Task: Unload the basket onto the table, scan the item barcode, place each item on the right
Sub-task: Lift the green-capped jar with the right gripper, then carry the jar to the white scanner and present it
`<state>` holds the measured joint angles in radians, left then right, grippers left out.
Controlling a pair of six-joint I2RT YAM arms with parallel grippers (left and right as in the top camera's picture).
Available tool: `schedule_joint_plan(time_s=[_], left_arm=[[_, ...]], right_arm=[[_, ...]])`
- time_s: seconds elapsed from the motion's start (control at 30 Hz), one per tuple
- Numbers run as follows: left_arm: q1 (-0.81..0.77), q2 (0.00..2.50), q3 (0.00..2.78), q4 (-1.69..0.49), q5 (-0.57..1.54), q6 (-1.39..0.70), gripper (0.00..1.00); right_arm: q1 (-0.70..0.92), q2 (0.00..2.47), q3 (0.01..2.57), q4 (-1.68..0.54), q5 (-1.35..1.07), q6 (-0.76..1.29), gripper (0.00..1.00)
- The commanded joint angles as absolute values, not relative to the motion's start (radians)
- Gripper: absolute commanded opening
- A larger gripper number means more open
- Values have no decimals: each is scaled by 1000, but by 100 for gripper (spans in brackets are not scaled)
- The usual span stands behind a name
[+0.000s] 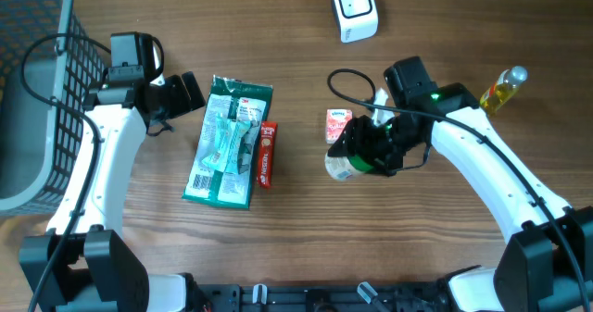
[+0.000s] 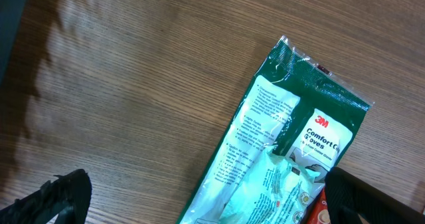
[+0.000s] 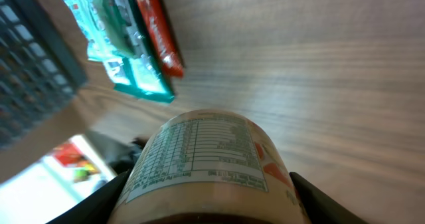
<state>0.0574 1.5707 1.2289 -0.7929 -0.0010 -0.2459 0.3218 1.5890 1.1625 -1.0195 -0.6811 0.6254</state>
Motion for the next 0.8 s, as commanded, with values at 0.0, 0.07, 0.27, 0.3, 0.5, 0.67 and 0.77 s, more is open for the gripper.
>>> schedule_joint_plan(time_s=[0.0, 0.07, 0.27, 0.3, 0.5, 0.67, 0.77], left_arm=[[60, 1567, 1236, -793, 7, -251, 100], [60, 1567, 1236, -793, 7, -251, 100], [60, 1567, 1236, -793, 7, -251, 100], [60, 1567, 1236, -793, 7, -251, 100], [60, 1567, 1236, -793, 7, -251, 100], [60, 1567, 1236, -793, 7, -251, 100], [60, 1567, 1236, -793, 7, -251, 100]], right_arm=[[319, 1572, 1187, -1055, -794, 925, 40], [319, 1572, 1187, -1063, -860, 924, 40], [319, 1571, 1187, -1071, -1127, 916, 36], [319, 1571, 1187, -1071, -1127, 916, 36], [319, 1571, 1187, -1071, -1161, 920, 36], [319, 1571, 1187, -1049, -1068, 912, 36], [319, 1572, 1187, -976, -550, 890, 32]])
